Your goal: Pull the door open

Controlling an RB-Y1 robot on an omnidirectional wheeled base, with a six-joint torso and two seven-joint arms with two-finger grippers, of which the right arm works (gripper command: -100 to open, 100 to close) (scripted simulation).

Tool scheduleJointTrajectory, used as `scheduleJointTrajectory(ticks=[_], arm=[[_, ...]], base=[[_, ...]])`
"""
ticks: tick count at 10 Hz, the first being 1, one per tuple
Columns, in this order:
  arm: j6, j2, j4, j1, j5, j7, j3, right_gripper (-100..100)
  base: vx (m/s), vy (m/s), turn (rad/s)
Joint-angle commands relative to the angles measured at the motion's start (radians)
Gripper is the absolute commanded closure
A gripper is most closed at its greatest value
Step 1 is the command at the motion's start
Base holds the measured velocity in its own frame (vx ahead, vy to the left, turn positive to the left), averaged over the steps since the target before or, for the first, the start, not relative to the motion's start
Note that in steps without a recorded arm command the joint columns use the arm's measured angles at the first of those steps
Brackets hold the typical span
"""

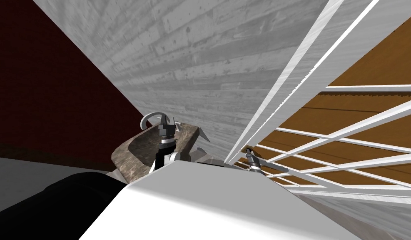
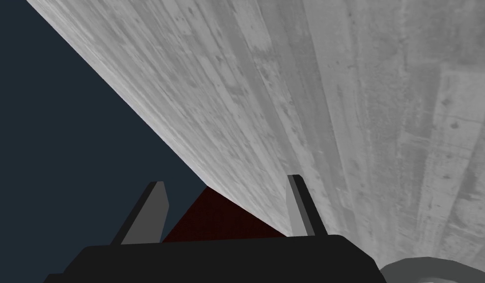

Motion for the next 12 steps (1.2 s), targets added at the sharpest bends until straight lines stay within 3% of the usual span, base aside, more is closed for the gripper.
scheduleJointTrajectory(ticks=[1,12], arm=[[0.001,0.000,0.002,0.002,-0.010,-0.037,0.004,100],[0.005,-0.025,0.014,0.003,-0.135,-0.316,0.047,100]], base=[[-0.039,-0.012,0.051],[-0.042,-0.012,0.069]])
